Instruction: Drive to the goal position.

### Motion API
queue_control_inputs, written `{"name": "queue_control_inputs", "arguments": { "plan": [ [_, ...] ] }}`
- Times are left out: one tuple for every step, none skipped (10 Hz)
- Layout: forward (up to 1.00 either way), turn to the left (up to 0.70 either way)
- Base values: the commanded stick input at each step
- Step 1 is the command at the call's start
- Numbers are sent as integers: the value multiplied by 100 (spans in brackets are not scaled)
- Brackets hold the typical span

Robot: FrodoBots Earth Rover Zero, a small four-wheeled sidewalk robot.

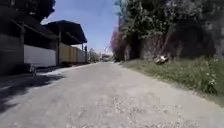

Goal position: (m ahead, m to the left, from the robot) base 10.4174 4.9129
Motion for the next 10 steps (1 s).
{"name": "queue_control_inputs", "arguments": {
  "plan": [
    [100, 2],
    [100, 2],
    [100, 2],
    [100, 2],
    [100, 2],
    [100, 2],
    [100, 2],
    [100, 2],
    [100, 2],
    [100, 2]
  ]
}}
